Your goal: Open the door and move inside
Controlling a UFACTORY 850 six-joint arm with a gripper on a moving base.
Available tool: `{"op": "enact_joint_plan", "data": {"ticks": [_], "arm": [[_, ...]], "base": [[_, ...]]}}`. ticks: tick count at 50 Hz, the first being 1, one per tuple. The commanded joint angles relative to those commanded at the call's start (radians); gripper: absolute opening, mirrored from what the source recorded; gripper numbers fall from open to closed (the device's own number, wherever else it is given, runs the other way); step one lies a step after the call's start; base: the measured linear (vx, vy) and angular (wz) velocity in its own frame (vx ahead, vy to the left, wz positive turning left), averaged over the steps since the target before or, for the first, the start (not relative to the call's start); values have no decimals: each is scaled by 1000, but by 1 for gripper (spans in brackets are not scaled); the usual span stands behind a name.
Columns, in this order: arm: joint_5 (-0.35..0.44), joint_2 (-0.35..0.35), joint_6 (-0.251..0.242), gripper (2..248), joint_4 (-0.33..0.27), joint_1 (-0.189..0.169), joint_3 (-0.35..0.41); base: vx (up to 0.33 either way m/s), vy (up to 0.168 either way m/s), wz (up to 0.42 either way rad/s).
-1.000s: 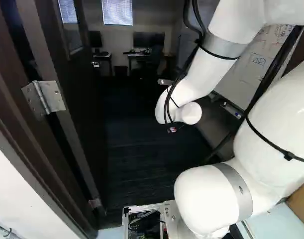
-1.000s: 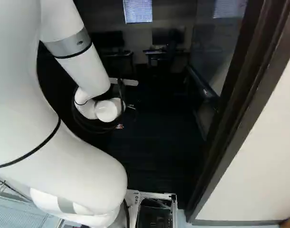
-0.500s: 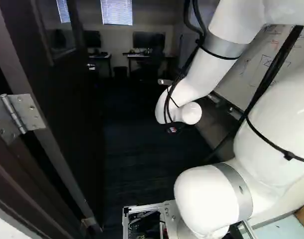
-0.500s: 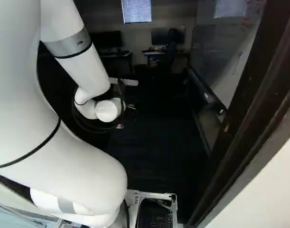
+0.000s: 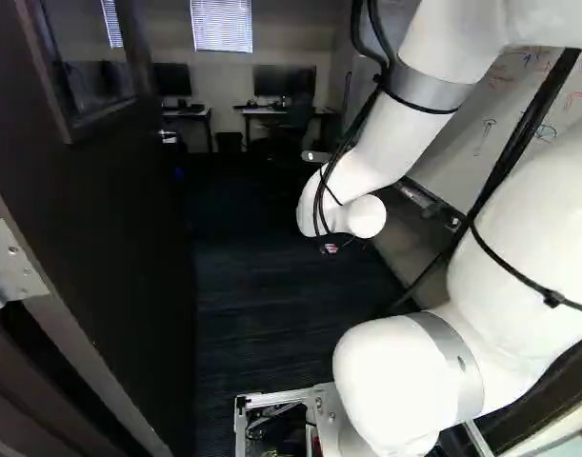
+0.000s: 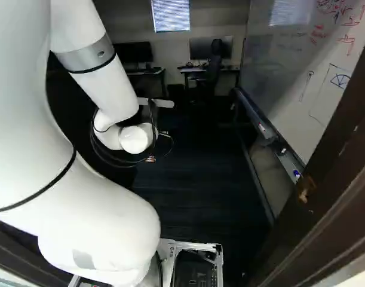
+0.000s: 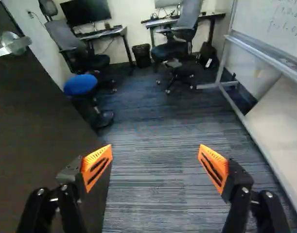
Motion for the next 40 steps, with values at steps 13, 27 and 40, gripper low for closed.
{"op": "enact_joint_plan", "data": {"ticks": [13, 27, 40], "arm": [[0, 0, 0, 247, 0, 0, 0], [0, 0, 0, 247, 0, 0, 0], [0, 0, 0, 247, 0, 0, 0]], "base": [[192, 1, -10], [199, 3, -11], [203, 4, -7]]}}
